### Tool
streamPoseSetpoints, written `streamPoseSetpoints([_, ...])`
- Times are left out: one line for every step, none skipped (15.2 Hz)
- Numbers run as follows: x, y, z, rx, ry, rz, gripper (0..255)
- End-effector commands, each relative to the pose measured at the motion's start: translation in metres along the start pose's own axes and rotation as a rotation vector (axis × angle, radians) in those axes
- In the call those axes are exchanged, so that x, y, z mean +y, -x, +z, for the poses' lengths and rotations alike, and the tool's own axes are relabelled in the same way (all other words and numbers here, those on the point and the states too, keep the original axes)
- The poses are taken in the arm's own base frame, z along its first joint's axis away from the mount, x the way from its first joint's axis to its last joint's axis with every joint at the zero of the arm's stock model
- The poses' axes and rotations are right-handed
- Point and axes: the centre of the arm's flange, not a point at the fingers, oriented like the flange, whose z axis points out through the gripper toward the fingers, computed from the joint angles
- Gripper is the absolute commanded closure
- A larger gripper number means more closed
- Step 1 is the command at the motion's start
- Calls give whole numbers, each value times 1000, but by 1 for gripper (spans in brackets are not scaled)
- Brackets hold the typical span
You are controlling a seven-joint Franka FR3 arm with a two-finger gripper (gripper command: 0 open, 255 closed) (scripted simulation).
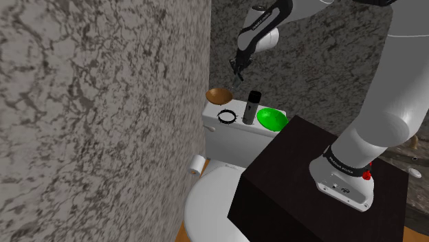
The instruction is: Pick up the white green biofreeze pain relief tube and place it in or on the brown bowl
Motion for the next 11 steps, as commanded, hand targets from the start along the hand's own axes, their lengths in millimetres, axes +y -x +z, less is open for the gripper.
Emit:
streamPoseSetpoints([-14, -23, -1, -1, 0, 1, 255])
streamPoseSetpoints([-20, -35, -2, -1, 0, 1, 255])
streamPoseSetpoints([-27, -46, -3, -1, 0, 1, 255])
streamPoseSetpoints([-34, -58, -3, -1, 0, 1, 255])
streamPoseSetpoints([-40, -69, -4, -1, 0, 1, 255])
streamPoseSetpoints([-47, -81, -5, -1, 0, 1, 255])
streamPoseSetpoints([-53, -92, -6, -1, 0, 1, 255])
streamPoseSetpoints([-60, -104, -6, -1, 0, 1, 255])
streamPoseSetpoints([-66, -115, -7, -1, 0, 1, 255])
streamPoseSetpoints([-66, -114, -2, -1, 0, 1, 255])
streamPoseSetpoints([-66, -112, 3, -1, 0, 1, 255])
